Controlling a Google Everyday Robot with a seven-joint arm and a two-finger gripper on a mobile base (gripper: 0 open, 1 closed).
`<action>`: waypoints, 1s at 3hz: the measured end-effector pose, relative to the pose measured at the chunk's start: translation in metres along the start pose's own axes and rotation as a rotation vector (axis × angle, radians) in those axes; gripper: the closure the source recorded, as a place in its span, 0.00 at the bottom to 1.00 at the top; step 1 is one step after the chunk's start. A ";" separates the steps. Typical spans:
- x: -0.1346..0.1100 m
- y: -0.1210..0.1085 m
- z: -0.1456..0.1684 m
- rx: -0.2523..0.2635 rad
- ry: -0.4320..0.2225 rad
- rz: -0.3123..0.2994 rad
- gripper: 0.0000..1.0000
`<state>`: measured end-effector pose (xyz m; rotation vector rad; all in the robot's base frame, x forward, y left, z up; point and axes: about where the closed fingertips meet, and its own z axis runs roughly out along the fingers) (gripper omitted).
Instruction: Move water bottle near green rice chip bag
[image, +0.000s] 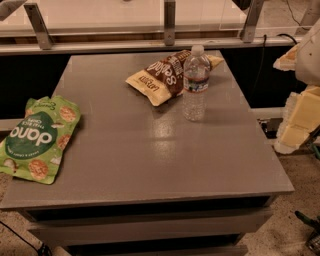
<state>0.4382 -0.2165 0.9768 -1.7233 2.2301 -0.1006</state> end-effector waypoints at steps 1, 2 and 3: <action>0.000 0.000 0.000 0.000 0.000 0.000 0.00; -0.003 -0.005 -0.001 0.012 -0.019 0.001 0.00; -0.013 -0.034 0.006 0.082 -0.053 0.036 0.00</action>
Offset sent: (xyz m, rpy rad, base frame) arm 0.0123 0.0012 0.0000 0.0359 -0.0158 0.0032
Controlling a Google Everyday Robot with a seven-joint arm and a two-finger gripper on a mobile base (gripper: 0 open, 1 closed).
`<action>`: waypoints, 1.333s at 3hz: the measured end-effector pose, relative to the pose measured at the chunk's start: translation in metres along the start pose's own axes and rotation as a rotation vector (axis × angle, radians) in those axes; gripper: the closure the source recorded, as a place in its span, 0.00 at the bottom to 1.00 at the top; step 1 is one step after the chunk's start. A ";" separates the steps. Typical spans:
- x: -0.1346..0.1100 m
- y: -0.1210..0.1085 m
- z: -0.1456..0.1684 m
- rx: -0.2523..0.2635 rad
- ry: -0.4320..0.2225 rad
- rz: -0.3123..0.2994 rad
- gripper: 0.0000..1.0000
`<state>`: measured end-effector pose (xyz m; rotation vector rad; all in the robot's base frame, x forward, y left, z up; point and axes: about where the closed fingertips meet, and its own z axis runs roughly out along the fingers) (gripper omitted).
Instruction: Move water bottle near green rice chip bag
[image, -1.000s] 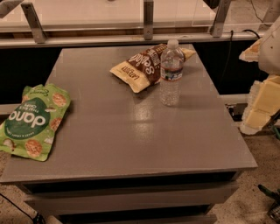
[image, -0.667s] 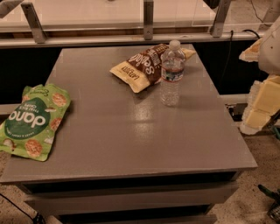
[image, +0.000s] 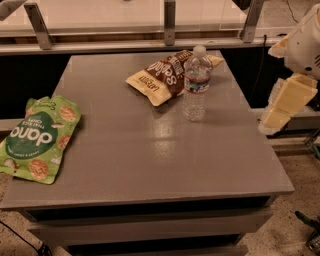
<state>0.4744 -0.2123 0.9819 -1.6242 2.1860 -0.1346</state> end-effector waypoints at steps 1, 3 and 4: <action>-0.016 -0.042 0.010 0.094 -0.097 0.043 0.00; -0.061 -0.091 0.036 0.086 -0.323 0.105 0.00; -0.082 -0.092 0.052 -0.001 -0.419 0.106 0.00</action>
Offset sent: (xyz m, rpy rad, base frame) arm 0.1321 0.0264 0.0227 0.3513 -0.2338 -0.0573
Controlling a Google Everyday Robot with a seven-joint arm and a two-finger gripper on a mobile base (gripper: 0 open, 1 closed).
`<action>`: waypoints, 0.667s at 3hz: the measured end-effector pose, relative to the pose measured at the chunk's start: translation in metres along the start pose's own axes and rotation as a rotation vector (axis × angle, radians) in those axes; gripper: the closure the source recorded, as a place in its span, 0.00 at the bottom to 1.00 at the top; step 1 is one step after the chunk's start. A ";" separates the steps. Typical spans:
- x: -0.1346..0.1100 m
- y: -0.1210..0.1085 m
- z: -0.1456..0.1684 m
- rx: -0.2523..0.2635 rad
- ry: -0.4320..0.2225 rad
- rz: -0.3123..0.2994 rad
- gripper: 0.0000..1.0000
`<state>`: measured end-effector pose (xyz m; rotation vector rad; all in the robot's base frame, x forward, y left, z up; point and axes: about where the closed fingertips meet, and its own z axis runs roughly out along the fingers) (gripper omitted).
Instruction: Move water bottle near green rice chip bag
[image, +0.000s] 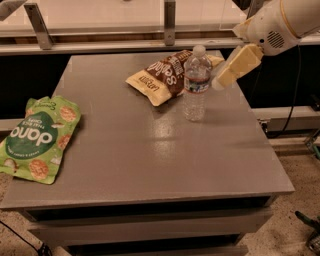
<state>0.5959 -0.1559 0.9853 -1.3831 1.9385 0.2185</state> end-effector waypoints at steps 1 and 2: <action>-0.007 0.008 0.025 -0.085 -0.050 0.008 0.00; -0.014 0.018 0.043 -0.148 -0.084 -0.003 0.16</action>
Offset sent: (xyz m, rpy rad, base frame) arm 0.0060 0.0600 -0.0381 0.1393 0.1054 0.1884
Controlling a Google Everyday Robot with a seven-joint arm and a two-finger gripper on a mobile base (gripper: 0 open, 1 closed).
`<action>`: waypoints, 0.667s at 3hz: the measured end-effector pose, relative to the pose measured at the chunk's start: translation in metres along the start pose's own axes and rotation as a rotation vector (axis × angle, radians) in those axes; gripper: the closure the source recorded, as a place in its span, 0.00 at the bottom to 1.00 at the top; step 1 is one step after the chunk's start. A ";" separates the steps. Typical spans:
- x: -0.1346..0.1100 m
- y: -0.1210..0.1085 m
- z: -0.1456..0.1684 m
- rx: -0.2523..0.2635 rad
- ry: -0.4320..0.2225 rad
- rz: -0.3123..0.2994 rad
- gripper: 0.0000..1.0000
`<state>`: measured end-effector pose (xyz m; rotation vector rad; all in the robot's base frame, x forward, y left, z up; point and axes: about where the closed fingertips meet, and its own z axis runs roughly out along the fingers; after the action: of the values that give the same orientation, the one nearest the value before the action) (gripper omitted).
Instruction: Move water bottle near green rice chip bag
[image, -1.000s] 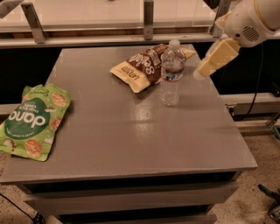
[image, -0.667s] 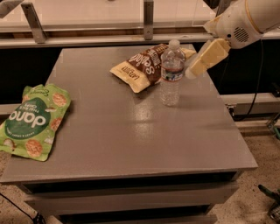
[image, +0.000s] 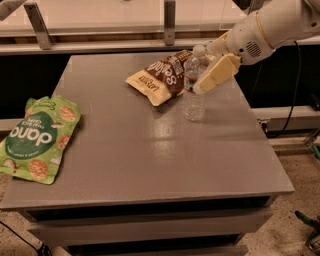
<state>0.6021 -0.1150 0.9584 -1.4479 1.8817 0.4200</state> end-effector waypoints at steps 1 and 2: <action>-0.008 0.011 0.014 -0.058 -0.030 -0.025 0.41; -0.009 0.012 0.016 -0.063 -0.031 -0.027 0.64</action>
Offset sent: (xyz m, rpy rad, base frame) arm -0.0036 0.0157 -0.0054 0.0229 0.0134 0.0550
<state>0.5978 -0.0946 0.9513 -1.4981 1.8370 0.4898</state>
